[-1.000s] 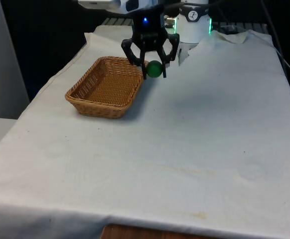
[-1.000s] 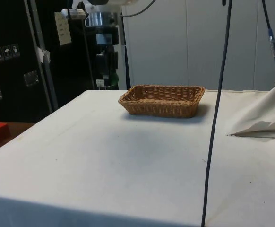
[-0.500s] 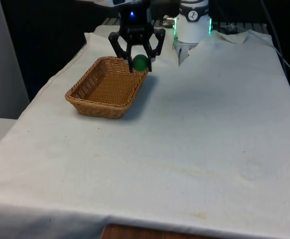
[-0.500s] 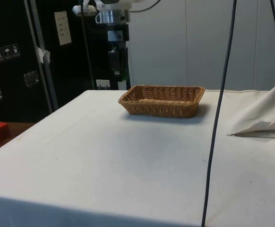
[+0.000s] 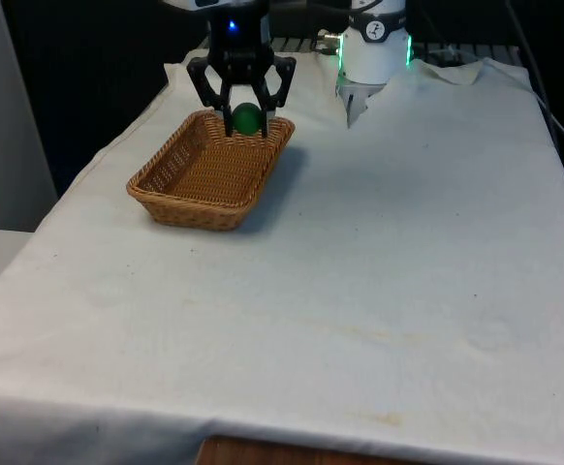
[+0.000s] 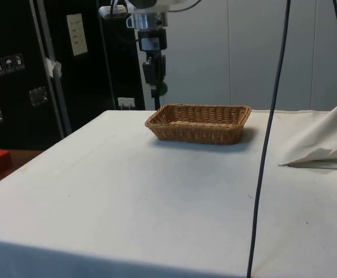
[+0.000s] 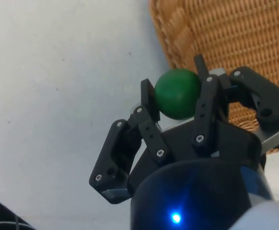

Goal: Pick up the ball and place it into the basket.

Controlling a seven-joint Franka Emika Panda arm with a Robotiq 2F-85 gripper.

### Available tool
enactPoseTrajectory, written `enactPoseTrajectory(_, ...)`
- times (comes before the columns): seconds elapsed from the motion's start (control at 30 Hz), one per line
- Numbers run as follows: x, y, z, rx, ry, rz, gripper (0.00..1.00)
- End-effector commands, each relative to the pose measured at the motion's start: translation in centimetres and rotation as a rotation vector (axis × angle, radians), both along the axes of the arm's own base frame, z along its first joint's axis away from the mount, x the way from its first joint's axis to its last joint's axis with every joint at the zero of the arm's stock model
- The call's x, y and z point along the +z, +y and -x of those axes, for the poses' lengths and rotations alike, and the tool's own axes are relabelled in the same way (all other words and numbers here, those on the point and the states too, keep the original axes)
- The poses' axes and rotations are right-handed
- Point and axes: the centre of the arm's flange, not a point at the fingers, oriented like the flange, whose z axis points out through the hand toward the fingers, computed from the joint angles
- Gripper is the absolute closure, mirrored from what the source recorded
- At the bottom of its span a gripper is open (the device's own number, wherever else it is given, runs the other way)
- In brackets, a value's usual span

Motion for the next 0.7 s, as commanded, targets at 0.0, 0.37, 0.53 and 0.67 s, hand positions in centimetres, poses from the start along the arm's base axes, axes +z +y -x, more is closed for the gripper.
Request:
enactPoseTrajectory(0.0,0.0,-0.4,0.2,0.000,-0.007,0.015,1.00)
enactPoseTrajectory(0.37,-0.9,-2.5,1.6,-0.016,-0.021,0.044,1.00)
enactPoseTrajectory(0.53,-1.5,-3.3,2.4,-0.025,-0.025,0.055,1.00)
enactPoseTrajectory(0.67,-2.1,-3.9,3.1,-0.032,-0.028,0.064,1.00)
